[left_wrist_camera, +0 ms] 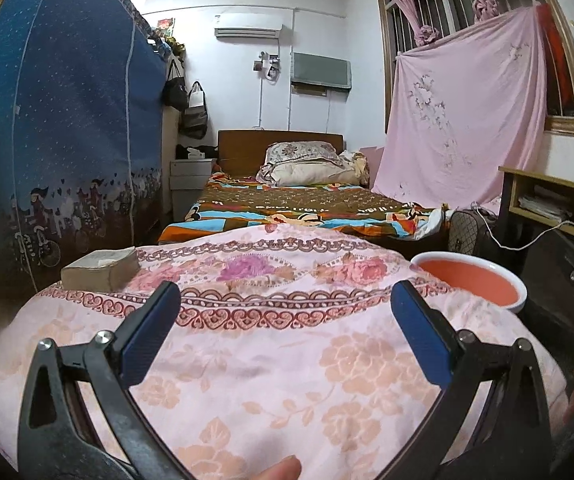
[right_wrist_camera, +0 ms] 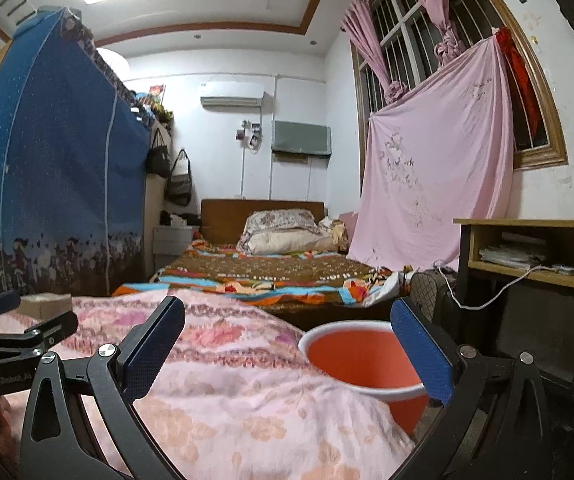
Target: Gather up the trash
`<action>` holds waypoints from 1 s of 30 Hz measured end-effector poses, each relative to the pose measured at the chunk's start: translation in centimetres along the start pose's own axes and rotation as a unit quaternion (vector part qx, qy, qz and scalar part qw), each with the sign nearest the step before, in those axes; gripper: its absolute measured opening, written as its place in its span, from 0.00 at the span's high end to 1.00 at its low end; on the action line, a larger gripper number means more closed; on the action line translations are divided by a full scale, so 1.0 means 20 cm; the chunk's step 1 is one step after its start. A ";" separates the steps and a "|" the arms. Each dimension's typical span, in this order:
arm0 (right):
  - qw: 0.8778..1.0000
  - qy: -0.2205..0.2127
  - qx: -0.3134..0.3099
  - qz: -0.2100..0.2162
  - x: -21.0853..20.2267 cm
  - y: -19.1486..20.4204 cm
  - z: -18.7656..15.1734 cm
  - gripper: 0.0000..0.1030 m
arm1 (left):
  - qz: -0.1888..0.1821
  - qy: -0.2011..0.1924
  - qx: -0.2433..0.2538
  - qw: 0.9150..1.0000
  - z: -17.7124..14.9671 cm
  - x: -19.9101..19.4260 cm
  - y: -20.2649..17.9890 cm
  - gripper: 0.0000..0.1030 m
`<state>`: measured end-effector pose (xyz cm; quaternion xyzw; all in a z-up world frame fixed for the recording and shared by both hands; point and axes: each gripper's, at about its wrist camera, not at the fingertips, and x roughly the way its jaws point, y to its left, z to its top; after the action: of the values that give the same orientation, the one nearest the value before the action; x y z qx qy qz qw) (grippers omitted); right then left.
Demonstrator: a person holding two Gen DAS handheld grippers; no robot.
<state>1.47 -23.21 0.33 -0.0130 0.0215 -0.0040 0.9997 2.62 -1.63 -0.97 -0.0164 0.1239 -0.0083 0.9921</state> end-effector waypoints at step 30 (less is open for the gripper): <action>0.999 0.040 -0.023 -0.017 0.05 -0.01 -0.14 0.00 | -0.011 0.006 -0.004 1.000 -0.08 0.02 0.01 0.00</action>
<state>2.28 -23.44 -2.47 -0.0360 0.0609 -0.0211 0.9973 2.62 -1.53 -2.62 -0.0214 0.1294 -0.0185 0.9912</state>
